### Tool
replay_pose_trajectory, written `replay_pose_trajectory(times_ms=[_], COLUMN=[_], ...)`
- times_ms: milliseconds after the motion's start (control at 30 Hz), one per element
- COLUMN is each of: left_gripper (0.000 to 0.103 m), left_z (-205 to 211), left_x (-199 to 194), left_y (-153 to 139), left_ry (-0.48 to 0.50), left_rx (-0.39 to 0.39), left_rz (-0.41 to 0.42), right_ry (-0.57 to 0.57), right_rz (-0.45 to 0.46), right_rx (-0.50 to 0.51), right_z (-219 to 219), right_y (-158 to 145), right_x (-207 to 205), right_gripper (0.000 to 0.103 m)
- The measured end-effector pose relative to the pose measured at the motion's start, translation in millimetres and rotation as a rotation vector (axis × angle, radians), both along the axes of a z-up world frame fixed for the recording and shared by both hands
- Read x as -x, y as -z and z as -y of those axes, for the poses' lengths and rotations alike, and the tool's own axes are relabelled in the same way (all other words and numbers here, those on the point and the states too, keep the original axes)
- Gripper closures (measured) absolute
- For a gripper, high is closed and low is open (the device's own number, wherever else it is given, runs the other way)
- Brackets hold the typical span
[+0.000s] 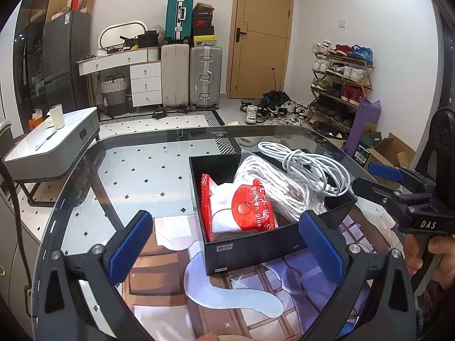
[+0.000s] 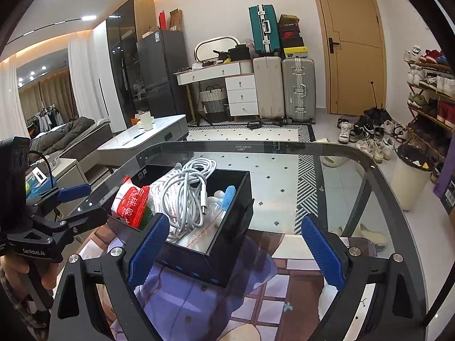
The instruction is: Organize soft objects
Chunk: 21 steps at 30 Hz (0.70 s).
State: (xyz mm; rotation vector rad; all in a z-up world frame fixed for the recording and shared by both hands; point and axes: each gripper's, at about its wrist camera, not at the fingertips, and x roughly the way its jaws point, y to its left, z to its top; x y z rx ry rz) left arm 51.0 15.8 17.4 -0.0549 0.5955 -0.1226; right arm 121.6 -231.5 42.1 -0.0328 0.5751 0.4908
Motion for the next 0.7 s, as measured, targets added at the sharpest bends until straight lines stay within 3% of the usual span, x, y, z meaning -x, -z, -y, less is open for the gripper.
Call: replay_pose_trajectory(times_ms=[700], left_gripper=[0.0], left_z=[-7], left_x=[3], left_y=[17], left_ry=[-0.015], left_rx=[0.02], left_rz=[0.027], right_ry=[0.013], right_rz=[0.037], right_rx=[-0.037], right_z=[7], right_y=[13], right_x=[7], right_gripper=[0.008])
